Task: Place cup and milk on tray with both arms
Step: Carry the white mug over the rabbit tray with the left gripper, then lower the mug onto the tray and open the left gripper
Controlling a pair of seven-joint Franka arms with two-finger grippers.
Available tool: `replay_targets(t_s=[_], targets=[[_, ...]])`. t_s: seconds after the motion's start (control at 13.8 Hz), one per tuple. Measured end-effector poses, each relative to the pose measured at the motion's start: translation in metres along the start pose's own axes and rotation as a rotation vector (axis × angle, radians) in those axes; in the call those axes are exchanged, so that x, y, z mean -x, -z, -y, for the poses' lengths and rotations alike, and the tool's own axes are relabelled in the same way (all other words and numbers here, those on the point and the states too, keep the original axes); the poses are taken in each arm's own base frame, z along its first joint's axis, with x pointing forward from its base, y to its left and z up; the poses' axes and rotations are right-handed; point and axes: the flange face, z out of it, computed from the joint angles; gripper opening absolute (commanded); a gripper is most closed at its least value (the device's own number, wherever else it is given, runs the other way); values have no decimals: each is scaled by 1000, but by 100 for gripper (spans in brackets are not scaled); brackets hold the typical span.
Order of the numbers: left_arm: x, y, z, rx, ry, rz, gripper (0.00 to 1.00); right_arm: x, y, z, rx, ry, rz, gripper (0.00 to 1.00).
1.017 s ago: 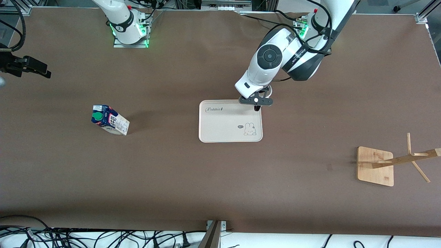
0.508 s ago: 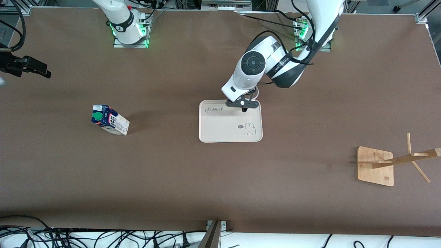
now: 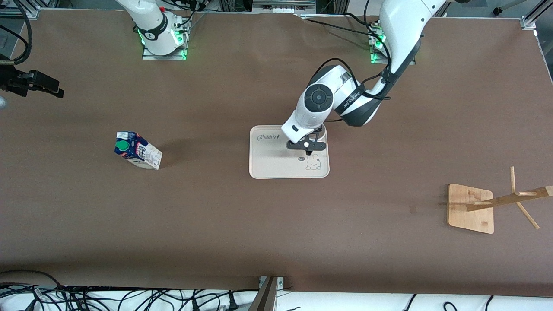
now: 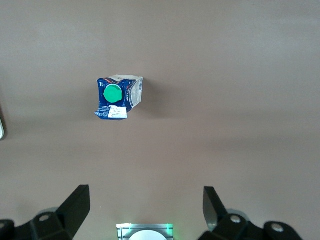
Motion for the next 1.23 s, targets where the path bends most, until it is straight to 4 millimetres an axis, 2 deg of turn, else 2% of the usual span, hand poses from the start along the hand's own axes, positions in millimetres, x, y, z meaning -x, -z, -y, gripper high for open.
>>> replay_targets(t_s=[0.73,0.87,1.23], targets=[[-15,-18,2,-21,-23,-42,2,0,0,0,0,0,0,100],[-14,-18,0,-26,-31,-49,99,0,0,0,0,0,0,100],[-22,-26,6,-50,-43,-74,100,0,0,0,0,0,0,100]])
